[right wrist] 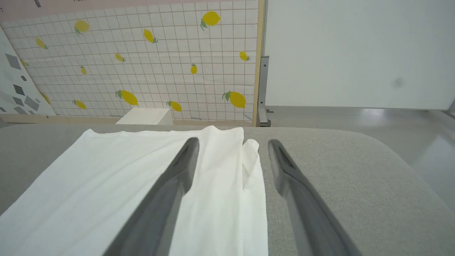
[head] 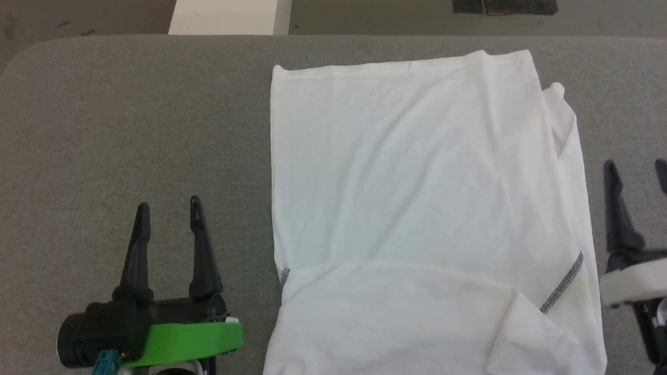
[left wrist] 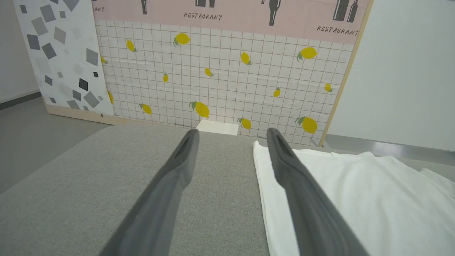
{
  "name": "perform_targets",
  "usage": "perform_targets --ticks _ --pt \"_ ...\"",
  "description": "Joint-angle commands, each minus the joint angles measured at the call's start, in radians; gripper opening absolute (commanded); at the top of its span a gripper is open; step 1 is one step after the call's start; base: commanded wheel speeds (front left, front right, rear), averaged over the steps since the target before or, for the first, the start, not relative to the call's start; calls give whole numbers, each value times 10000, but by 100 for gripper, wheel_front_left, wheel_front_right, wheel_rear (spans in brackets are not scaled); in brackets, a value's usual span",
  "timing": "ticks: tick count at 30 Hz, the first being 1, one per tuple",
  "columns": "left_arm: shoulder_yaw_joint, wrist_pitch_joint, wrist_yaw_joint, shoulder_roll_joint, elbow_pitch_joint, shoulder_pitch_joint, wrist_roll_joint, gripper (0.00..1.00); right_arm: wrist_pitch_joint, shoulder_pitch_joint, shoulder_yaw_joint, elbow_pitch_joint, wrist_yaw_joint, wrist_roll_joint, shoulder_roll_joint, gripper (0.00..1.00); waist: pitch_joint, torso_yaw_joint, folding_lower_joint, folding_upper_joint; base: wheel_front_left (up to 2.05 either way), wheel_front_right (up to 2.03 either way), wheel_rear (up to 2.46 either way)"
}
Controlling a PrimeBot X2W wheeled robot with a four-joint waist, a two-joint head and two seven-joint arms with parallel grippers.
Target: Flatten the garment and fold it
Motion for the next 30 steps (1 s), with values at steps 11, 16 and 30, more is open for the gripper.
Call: perform_targets --ticks 11,16,30 --pt "366 -47 -704 -840 -63 -782 858 100 2632 -4525 333 763 -15 1396 -2798 100 2000 -26 0 0 0 0 0" --pt "357 -47 -1004 -1176 31 -1140 1022 100 4113 -6245 359 1889 -15 1729 -3330 100 2650 127 0 0 0 0 0" --pt "464 -47 -1787 -2006 504 -1549 1336 100 6358 -7608 -28 3991 -15 1301 -3759 100 3581 782 0 0 0 0 0"
